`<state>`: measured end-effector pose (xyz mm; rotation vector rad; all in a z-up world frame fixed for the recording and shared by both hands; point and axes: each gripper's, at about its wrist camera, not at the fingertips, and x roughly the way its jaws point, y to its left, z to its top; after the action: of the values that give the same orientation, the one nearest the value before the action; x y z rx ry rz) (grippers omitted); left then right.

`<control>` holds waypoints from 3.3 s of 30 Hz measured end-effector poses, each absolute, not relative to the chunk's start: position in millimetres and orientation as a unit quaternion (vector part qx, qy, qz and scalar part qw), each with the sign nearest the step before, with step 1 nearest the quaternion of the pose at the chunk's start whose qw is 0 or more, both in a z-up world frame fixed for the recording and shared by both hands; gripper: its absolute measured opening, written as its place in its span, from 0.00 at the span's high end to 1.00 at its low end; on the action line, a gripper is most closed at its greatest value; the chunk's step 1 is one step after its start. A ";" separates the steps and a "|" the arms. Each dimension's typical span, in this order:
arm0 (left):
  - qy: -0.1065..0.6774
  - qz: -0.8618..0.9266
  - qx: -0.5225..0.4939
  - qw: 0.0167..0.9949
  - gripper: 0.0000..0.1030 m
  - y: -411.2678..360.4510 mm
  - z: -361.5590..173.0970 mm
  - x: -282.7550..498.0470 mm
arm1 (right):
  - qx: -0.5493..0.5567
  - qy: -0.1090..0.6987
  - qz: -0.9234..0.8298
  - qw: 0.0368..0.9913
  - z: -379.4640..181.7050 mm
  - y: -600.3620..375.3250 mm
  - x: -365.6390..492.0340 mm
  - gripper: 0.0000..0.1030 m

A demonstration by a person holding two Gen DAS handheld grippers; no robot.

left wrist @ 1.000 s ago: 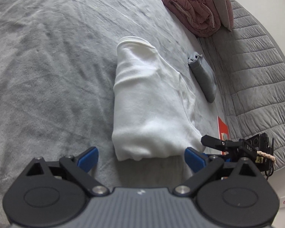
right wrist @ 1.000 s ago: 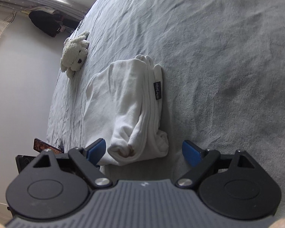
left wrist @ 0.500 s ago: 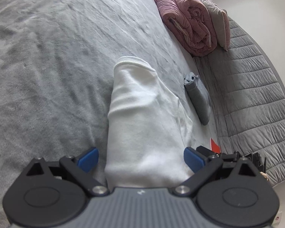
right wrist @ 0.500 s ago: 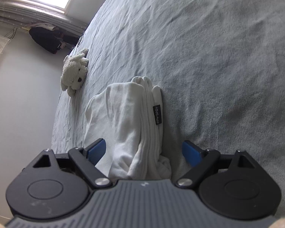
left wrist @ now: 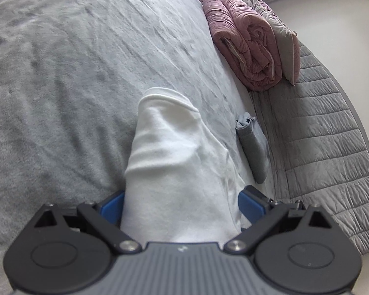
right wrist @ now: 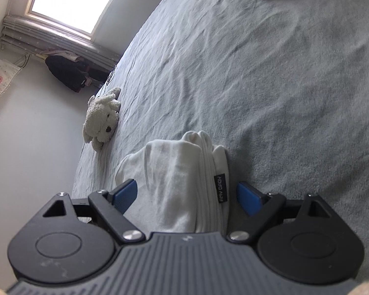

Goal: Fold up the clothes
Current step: 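Grasp the folded white sweatshirt's end with both grippers, then lift and carry the folded sweatshirt with both grippers toward the grey garment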

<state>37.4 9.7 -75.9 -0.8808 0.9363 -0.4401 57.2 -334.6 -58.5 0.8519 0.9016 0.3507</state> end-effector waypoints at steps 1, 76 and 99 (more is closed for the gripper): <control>0.431 -0.200 -0.411 0.778 0.07 9.5 -76.0 38.1 | 0.395 0.416 0.162 0.803 -58.5 -332.1 58.2 0.12; 0.378 -0.226 -0.350 0.827 0.58 -110.7 -2.0 173.5 | 0.384 0.301 0.045 0.872 19.6 -385.4 128.0 0.58; 0.376 -0.346 -0.274 0.815 0.58 -312.2 33.7 326.7 | 0.463 0.139 -0.021 0.875 17.5 -563.6 182.1 0.58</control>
<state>326.7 -312.2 33.7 -0.5849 0.8015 -0.7380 182.1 -563.6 17.5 0.9658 0.2904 -0.0440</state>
